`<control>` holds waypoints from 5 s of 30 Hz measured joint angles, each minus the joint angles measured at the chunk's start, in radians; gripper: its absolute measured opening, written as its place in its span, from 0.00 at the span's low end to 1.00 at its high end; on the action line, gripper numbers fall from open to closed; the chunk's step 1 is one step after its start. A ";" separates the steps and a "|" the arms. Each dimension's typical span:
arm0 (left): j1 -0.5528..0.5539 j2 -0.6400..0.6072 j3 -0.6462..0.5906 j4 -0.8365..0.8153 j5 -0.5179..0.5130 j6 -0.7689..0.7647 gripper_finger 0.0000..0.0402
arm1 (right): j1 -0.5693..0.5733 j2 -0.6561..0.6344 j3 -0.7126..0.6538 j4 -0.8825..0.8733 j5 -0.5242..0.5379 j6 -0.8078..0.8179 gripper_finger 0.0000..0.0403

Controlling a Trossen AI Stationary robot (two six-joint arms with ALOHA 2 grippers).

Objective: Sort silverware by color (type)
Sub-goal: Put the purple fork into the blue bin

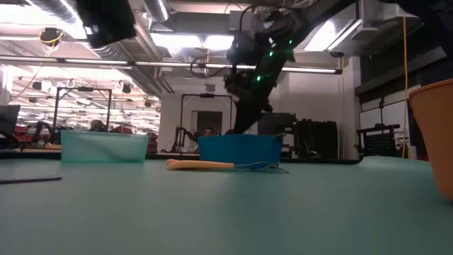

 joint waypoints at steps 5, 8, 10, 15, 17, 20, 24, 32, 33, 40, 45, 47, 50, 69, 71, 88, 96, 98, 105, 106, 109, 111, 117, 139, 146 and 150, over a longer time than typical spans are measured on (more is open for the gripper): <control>-0.045 0.000 0.000 -0.012 0.030 -0.160 0.15 | 0.009 -0.095 0.000 -0.034 0.026 -0.001 0.22; -0.073 0.000 0.000 -0.040 0.031 -0.242 0.15 | 0.034 -0.143 0.000 -0.089 0.043 -0.023 0.22; -0.089 0.000 0.000 -0.057 0.043 -0.296 0.15 | 0.069 -0.170 0.000 -0.122 0.071 -0.037 0.22; -0.140 0.000 0.000 -0.057 0.062 -0.365 0.15 | 0.185 -0.217 0.000 -0.204 0.170 -0.051 0.22; -0.164 0.001 0.000 -0.058 0.041 -0.416 0.15 | 0.240 -0.221 0.000 -0.216 0.202 -0.051 0.22; -0.195 0.016 0.000 -0.061 0.031 -0.516 0.15 | 0.318 -0.221 0.000 -0.230 0.224 -0.051 0.22; -0.229 0.050 0.000 -0.068 0.042 -0.608 0.15 | 0.407 -0.218 0.000 -0.227 0.224 -0.051 0.22; -0.233 0.132 0.000 -0.115 0.164 -0.716 0.16 | 0.550 -0.217 0.000 -0.173 0.224 -0.050 0.22; -0.234 0.144 0.000 -0.122 0.173 -0.725 0.17 | 0.565 -0.217 0.000 -0.161 0.224 -0.050 0.22; -0.233 0.213 0.000 -0.141 0.197 -0.729 0.34 | 0.632 -0.217 0.000 -0.104 0.224 -0.050 0.22; -0.233 0.287 0.000 -0.141 0.216 -0.729 0.37 | 0.638 -0.217 0.000 -0.098 0.194 -0.050 0.22; -0.233 0.316 0.000 -0.141 0.227 -0.729 0.37 | 0.636 -0.217 0.000 -0.098 0.180 -0.050 0.22; -0.234 0.352 0.000 -0.141 0.238 -0.729 0.36 | 0.636 -0.217 0.000 -0.097 0.179 -0.050 0.22; -0.233 0.418 0.002 -0.149 0.240 -0.779 0.27 | 0.635 -0.217 0.000 -0.086 0.179 -0.053 0.22; -0.233 0.418 0.002 -0.152 0.236 -0.779 0.23 | 0.635 -0.217 0.000 -0.086 0.179 -0.053 0.22; -0.233 0.419 0.000 -0.170 0.193 -0.808 0.03 | 0.635 -0.216 0.000 -0.092 0.179 -0.054 0.22; -0.229 0.423 0.035 -0.190 0.125 -0.785 0.03 | 0.635 -0.249 0.000 -0.204 0.177 -0.057 0.22; -0.225 0.422 0.051 -0.198 0.087 -0.761 0.03 | 0.635 -0.264 0.000 -0.231 0.177 -0.057 0.22; -0.189 0.421 0.116 -0.204 0.061 -0.666 0.03 | 0.635 -0.337 0.001 -0.329 0.178 -0.056 0.22; -0.183 0.421 0.125 -0.205 0.061 -0.652 0.03 | 0.635 -0.347 0.001 -0.341 0.178 -0.057 0.22; -0.165 0.420 0.151 -0.205 0.065 -0.596 0.03 | 0.635 -0.371 0.001 -0.364 0.179 -0.057 0.22; -0.147 0.420 0.171 -0.205 0.074 -0.533 0.03 | 0.636 -0.376 0.001 -0.363 0.179 -0.058 0.22; -0.068 0.419 0.241 -0.201 0.084 -0.330 0.03 | 0.636 -0.376 0.001 -0.351 0.088 -0.088 0.22; 0.105 0.418 0.317 -0.181 -0.363 0.435 0.03 | 0.428 -0.374 0.001 -0.346 -0.101 -0.033 0.22; 0.105 0.418 0.317 -0.167 -0.521 0.650 0.03 | 0.342 -0.374 0.001 -0.345 -0.293 0.060 0.22; 0.105 0.418 0.317 -0.117 -0.610 0.846 0.03 | 0.316 -0.374 0.001 -0.341 -0.325 0.131 0.22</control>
